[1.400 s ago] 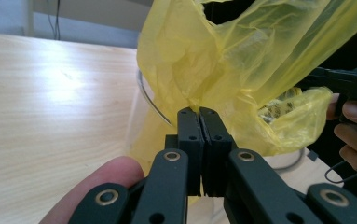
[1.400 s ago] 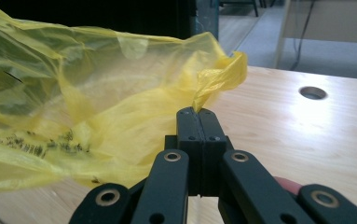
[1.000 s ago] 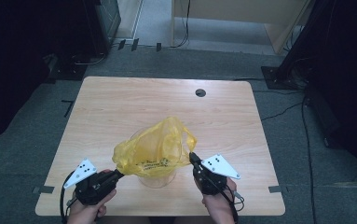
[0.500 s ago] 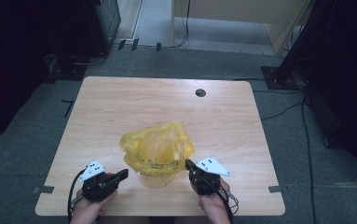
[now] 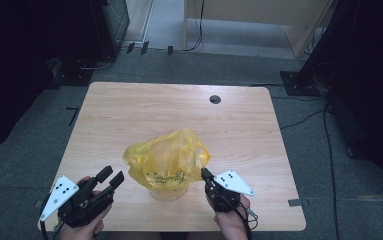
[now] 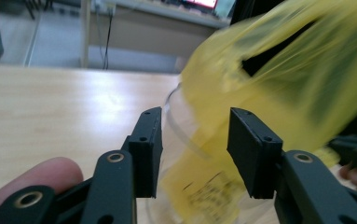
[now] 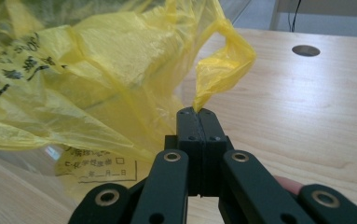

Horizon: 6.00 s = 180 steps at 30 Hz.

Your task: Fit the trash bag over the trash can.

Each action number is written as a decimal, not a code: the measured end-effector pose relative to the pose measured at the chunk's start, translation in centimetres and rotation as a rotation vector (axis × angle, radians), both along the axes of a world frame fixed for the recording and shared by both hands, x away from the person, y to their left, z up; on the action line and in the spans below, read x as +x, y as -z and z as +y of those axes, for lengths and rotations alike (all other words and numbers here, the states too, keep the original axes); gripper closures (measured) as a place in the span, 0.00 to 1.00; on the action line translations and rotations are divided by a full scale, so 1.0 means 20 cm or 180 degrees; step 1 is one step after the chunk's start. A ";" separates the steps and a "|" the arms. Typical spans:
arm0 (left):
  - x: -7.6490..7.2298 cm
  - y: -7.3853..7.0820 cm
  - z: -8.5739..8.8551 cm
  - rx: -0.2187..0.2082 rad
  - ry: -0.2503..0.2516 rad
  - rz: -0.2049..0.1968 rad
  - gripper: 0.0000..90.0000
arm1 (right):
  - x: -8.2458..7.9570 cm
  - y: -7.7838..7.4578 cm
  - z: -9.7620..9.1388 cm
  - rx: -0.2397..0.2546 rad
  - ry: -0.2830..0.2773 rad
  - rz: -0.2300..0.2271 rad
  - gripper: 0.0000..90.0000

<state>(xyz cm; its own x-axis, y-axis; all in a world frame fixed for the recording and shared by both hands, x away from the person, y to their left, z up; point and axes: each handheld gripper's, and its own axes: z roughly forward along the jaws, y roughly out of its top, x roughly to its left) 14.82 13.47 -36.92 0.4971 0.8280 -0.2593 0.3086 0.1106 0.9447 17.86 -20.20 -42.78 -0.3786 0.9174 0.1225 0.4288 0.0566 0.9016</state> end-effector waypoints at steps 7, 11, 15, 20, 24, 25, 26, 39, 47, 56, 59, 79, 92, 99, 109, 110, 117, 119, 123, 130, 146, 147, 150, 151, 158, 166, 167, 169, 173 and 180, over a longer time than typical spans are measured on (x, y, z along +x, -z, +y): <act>-0.08 -0.13 -0.15 0.0081 -0.0161 -0.0231 0.20 | -0.01 -0.02 0.02 -0.0023 -0.0042 -0.0041 1.00; -0.05 -0.15 -0.32 0.0473 -0.0383 -0.0377 0.20 | -0.02 -0.01 0.03 -0.0024 -0.0052 -0.0037 1.00; 0.03 -0.11 -0.32 0.0516 -0.0450 -0.0429 0.63 | -0.03 -0.02 0.04 -0.0033 -0.0065 -0.0063 1.00; 0.11 -0.03 -0.20 0.0135 -0.0341 -0.0001 0.94 | -0.03 0.00 0.04 -0.0061 -0.0086 -0.0034 1.00; 0.17 0.15 -0.07 -0.0001 -0.0229 0.0507 0.99 | -0.03 0.04 0.06 -0.0156 -0.0142 0.0069 1.00; 0.17 0.15 -0.07 -0.0001 -0.0229 0.0507 0.99 | -0.03 0.04 0.06 -0.0156 -0.0142 0.0069 1.00; 0.19 0.23 -0.06 0.0088 -0.0227 0.0632 1.00 | -0.02 0.06 0.07 -0.0191 -0.0160 0.0130 1.00; 0.31 0.47 -0.10 0.0276 0.0287 0.1232 1.00 | 0.00 0.14 0.12 -0.0376 -0.0262 0.0264 1.00; 0.42 0.57 -0.04 0.0538 0.0000 0.1258 1.00 | 0.08 0.28 0.09 -0.0415 -0.0213 0.0566 1.00; 0.48 0.54 -0.09 0.0530 0.0015 0.1128 0.74 | 0.10 0.31 0.03 -0.0259 -0.0459 0.0526 0.75; 0.45 0.49 -0.04 0.0395 -0.0072 0.1026 0.61 | 0.10 0.26 -0.08 -0.0015 -0.0472 0.0381 0.66; 0.63 0.31 -0.14 0.1125 0.0045 0.0400 0.75 | 0.34 0.09 -0.06 0.0090 -0.0530 0.0127 0.83; 0.71 0.39 -0.23 0.1270 0.0205 0.0530 1.00 | 0.45 0.14 0.04 -0.0146 -0.0376 0.0181 1.00; 0.73 0.46 -0.24 0.0943 0.0026 0.0793 1.00 | 0.47 0.18 0.05 0.0102 -0.0251 0.0275 1.00; 0.79 0.58 -0.29 0.1097 -0.0204 0.1193 1.00 | 0.53 0.23 0.06 0.0059 -0.0197 0.0438 1.00; 0.78 0.60 -0.30 0.1150 -0.0212 0.1229 1.00 | 0.53 0.23 0.06 0.0059 -0.0197 0.0438 1.00; 0.73 0.71 -0.33 0.1471 -0.0467 0.1250 1.00 | 0.54 0.36 0.08 -0.0094 0.0067 0.0603 1.00; 0.71 0.72 -0.33 0.1592 -0.0587 0.1154 1.00 | 0.53 0.39 0.08 -0.0110 0.0102 0.0624 1.00; 0.71 0.72 -0.31 0.1401 -0.0451 0.1214 0.92 | 0.53 0.41 0.07 -0.0149 0.0104 0.0600 1.00; 0.63 0.59 -0.08 0.0659 -0.0519 0.1327 0.38 | 0.44 0.27 -0.11 0.0302 0.0164 0.0231 0.79; 0.46 0.51 -0.35 0.0772 -0.0538 0.0491 1.00 | 0.25 0.22 0.05 0.0224 0.0347 -0.0160 1.00; 0.46 0.52 -0.35 0.0758 -0.0538 0.0521 1.00 | 0.24 0.23 0.06 0.0199 0.0362 -0.0140 1.00; 0.46 0.54 -0.35 0.0735 -0.0559 0.0528 1.00 | 0.24 0.29 0.07 0.0099 0.0366 -0.0068 1.00; 0.45 0.55 -0.36 0.0724 -0.0567 0.0519 1.00 | 0.24 0.29 0.07 0.0099 0.0366 -0.0068 1.00; 0.48 0.56 -0.30 0.0654 -0.0578 0.0635 0.79 | 0.24 0.31 0.05 -0.0011 0.0317 0.0004 1.00; 0.43 0.52 -0.12 0.0677 -0.0743 0.0721 0.21 | 0.22 0.24 -0.14 0.0240 0.0100 -0.0054 0.79; 0.43 0.51 -0.10 0.0673 -0.0760 0.0723 0.21 | 0.22 0.24 -0.14 0.0240 0.0100 -0.0054 0.79; 0.41 0.51 -0.05 0.0658 -0.0832 0.0712 0.20 | 0.20 0.22 -0.17 0.0224 -0.0016 -0.0126 0.68; 0.38 0.50 0.06 0.0691 -0.0913 0.0706 0.10 | 0.18 0.21 -0.19 0.0181 0.0003 -0.0150 0.46; 0.38 0.60 0.33 0.0861 -0.1041 0.1116 0.00 | 0.21 0.22 -0.28 0.0307 -0.0039 0.0077 0.22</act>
<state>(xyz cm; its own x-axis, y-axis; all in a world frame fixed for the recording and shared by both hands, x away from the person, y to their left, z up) 22.34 20.01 -48.94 0.1248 0.9849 -0.1197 0.6001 0.0211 0.7996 22.02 -25.75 -47.09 -0.3856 0.8963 0.2192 0.4503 -0.0246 0.8925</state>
